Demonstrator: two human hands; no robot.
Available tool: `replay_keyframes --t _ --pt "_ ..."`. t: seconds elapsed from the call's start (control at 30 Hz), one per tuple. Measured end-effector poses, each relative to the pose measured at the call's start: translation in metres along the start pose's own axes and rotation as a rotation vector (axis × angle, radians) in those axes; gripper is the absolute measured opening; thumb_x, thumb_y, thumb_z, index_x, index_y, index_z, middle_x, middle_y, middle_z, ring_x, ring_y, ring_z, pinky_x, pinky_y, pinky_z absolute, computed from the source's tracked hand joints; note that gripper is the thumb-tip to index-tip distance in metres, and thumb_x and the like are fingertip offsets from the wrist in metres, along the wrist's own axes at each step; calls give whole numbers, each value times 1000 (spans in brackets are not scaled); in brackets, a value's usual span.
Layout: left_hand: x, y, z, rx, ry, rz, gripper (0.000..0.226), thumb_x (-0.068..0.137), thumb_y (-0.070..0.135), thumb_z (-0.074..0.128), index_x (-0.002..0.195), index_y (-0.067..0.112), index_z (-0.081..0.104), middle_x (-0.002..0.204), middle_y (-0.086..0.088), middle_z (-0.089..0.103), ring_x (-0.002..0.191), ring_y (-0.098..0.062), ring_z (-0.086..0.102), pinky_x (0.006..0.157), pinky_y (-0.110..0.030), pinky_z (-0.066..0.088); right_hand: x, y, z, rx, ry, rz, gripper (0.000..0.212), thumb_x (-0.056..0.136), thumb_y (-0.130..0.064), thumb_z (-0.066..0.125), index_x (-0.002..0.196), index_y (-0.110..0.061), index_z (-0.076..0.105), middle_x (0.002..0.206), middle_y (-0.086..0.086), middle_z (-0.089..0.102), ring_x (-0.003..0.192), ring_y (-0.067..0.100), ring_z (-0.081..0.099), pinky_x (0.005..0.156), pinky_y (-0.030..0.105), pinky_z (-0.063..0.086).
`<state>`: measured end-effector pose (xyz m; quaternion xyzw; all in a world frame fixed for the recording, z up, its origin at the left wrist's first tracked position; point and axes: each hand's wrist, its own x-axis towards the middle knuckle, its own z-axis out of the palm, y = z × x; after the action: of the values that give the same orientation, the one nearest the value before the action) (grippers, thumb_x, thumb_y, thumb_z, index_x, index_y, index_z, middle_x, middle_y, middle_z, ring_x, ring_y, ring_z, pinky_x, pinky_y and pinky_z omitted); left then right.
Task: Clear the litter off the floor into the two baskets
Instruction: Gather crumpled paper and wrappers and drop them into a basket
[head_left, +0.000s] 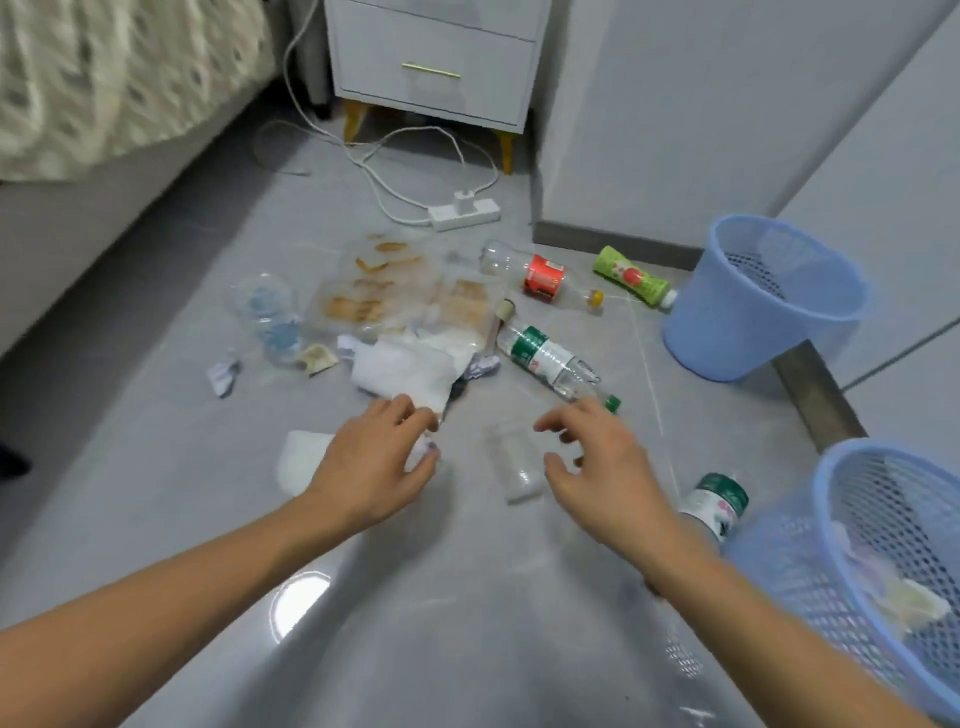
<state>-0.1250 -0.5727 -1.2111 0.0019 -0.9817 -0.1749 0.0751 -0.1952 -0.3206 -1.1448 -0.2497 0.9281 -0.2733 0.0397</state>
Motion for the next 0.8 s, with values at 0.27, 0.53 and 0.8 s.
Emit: replay_keyframes --t 0.27,0.53,0.8 --pt "-50 -85 19 111 -257 -385 77 85 65 59 153 44 29 163 -9 18 148 -32 19 104 -50 42 56 -59 150 -87 -391 -111 75 79 -17 67 147 -36 41 152 -2 30 134 34 33 96 45 51" --pt "-69 -92 41 193 -235 -235 42 88 55 55 124 34 53 132 -3 46 117 -28 46 82 -41 49 64 -44 186 -313 -427 -186 52 90 -15 61 138 -30 50 154 -2 32 135 33 31 93 39 47" --pt "-74 -80 53 81 -201 -174 21 92 46 51 90 25 48 91 6 44 82 -18 46 55 -33 36 25 -7 174 -230 -283 -219 23 89 -2 56 103 -17 67 119 -2 50 101 30 47 74 42 52"
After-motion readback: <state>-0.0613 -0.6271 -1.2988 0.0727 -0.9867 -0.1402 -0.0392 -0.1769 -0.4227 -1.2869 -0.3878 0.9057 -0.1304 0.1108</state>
